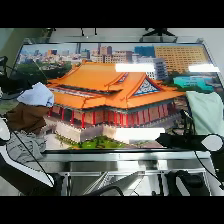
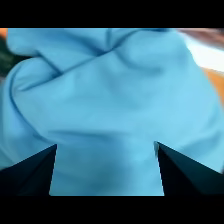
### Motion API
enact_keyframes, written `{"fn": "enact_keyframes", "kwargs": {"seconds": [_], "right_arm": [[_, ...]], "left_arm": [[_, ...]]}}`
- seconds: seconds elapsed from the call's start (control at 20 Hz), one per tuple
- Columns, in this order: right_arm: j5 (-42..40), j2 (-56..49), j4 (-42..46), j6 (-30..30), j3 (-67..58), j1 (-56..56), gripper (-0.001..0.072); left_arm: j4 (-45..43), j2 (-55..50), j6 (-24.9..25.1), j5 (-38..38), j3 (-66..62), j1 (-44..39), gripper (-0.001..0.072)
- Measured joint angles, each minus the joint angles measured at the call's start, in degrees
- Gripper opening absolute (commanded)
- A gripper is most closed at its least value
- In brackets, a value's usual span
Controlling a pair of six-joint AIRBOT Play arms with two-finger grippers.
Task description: Fold the shirts.
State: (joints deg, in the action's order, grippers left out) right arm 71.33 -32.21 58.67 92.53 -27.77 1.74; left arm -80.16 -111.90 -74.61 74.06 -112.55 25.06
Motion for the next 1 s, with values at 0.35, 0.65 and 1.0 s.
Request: {"fn": "enact_keyframes", "kwargs": {"seconds": [0.35,0.65,1.0], "right_arm": [[0.0,0.0,0.0,0.0,0.0,0.0,0.0016],[-0.1,0.0,0.1,0.0,0.0,0.0,0.0016],[-0.4,0.0,-2.8,-0.4,0.0,0.0,0.0016]], "left_arm": [[-2.8,-8.5,-0.3,1.1,-3.2,0.6,0.0014],[10.2,3.5,0.7,2.3,-4.7,-3.9,0.0014],[35.2,24.9,2.5,5.9,-0.5,-18.5,0.0014]]}}
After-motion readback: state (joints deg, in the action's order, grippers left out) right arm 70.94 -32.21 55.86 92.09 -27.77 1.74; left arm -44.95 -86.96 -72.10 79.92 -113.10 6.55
